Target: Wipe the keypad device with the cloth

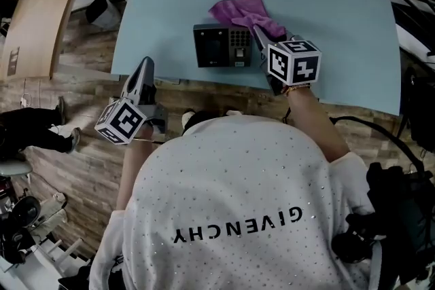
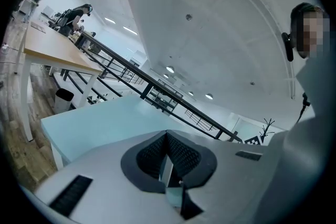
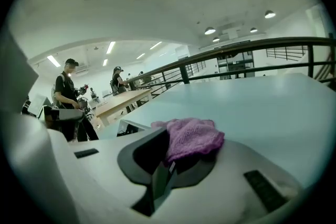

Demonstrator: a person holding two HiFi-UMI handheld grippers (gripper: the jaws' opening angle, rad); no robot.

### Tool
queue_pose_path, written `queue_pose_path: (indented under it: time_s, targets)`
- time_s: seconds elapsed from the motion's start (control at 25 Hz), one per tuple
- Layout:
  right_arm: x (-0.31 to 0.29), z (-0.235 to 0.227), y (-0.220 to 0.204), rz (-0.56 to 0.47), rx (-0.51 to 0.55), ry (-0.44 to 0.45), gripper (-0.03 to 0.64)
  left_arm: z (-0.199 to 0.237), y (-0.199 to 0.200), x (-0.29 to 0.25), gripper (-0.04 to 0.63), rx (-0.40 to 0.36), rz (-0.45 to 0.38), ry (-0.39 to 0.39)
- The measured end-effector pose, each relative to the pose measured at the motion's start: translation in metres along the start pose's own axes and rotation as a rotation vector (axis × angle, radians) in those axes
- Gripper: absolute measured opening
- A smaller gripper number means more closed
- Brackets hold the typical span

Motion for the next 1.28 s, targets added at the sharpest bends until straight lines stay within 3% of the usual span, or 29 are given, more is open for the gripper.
queue_pose_path:
  time_s: [0.36,0.6,0.72,0.88,1.0,1.2,1.28]
  targets:
    - [0.004,0.005,-0.057,0.088,-0.12,-0.014,0.02,-0.003,0.001,0.01,0.0,-0.025,0.003,-0.056]
    - [0.008,0.012,-0.121,0.228,-0.175,-0.098,0.02,-0.006,-0.01,0.017,0.002,-0.016,0.044,-0.143]
    - [0.01,0.014,-0.136,0.224,-0.231,-0.157,0.02,-0.004,-0.006,0.026,0.0,-0.04,0.066,-0.187]
    - [0.017,0.017,-0.14,0.138,-0.337,-0.222,0.02,0.01,0.002,0.043,0.002,-0.061,0.11,-0.223]
    - [0.031,0.023,-0.115,0.074,-0.314,-0.258,0.02,0.018,0.018,0.063,0.0,-0.093,0.13,-0.261]
    - [0.068,0.083,-0.004,-0.355,-0.202,-0.186,0.02,0.02,0.055,0.099,0.002,-0.114,0.084,-0.364]
    - [0.08,0.124,0.025,-0.466,-0.133,-0.148,0.02,0.021,0.066,0.116,0.0,-0.101,0.07,-0.406]
Point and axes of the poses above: the fingertips, and each gripper's own axes: x backward along the fingers, z to its left, y out of its top, the point moved 2 cm from there along x, backward along the fingers, and after that the axes turned 15 degrees about y, right-handed, at the moved point
